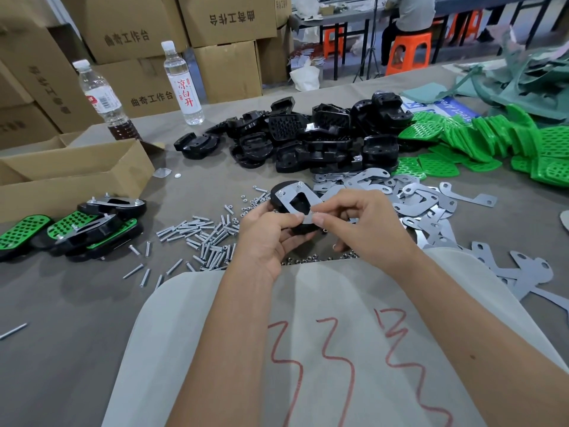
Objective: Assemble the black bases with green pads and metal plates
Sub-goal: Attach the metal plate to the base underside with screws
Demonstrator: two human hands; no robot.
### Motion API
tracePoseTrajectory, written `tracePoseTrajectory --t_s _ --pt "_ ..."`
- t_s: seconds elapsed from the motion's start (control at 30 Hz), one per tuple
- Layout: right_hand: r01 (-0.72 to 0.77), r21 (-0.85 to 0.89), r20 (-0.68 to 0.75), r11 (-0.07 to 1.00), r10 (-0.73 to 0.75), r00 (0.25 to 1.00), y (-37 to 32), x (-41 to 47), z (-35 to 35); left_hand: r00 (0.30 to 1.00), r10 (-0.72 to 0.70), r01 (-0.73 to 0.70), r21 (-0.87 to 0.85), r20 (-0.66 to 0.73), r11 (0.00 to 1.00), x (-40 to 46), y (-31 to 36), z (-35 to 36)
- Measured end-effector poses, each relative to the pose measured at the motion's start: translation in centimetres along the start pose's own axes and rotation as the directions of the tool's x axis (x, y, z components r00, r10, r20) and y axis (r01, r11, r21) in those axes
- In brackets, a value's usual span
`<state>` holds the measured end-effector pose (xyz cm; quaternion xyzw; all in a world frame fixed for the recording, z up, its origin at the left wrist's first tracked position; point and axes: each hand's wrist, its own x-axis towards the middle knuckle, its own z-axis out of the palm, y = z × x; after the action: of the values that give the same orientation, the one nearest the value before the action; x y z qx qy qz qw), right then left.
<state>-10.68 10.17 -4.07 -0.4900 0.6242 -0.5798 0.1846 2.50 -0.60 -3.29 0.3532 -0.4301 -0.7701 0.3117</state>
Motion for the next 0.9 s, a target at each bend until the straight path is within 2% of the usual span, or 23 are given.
tracePoseTrajectory --t_s 0.17,0.3,0.47,0.57,0.63,0.73,0.83,0.9 --pt "0.015 0.048 -0.159 0.999 -0.007 0.987 0.13 -0.13 -0.49 1.0 -0.018 0.016 -0.117 -0.021 0.993 0.21 0.22 -0.04" --pt "-0.029 0.069 0.01 0.997 0.028 1.0 -0.25 -0.13 -0.23 1.0 -0.016 0.014 -0.106 -0.019 0.994 0.13 0.17 -0.04" --pt "-0.017 0.07 -0.112 0.997 0.025 0.993 -0.09 -0.28 -0.54 0.999 -0.027 0.024 -0.115 -0.024 0.993 0.2 0.25 0.01" --pt "0.06 -0.008 -0.093 0.998 -0.061 0.994 -0.12 -0.31 -0.2 0.999 -0.027 0.025 -0.101 -0.023 0.995 0.12 0.14 0.17" --pt "0.097 0.033 -0.067 0.995 -0.095 0.993 -0.24 -0.34 -0.16 0.999 -0.028 0.024 -0.115 -0.033 0.993 0.14 0.15 0.19" --pt "0.052 0.129 -0.032 0.99 -0.048 0.998 -0.09 -0.37 -0.23 0.998 -0.03 0.023 -0.129 -0.053 0.991 0.24 0.21 0.07" --pt "0.096 0.103 -0.247 0.99 -0.068 0.967 0.0 -0.34 -0.74 0.997 -0.028 0.019 -0.127 -0.068 0.992 0.13 0.26 0.06" --pt "0.128 -0.015 -0.302 0.992 -0.127 0.945 0.13 -0.26 -0.83 0.996 -0.005 -0.003 -0.098 -0.084 0.995 0.04 0.29 0.12"
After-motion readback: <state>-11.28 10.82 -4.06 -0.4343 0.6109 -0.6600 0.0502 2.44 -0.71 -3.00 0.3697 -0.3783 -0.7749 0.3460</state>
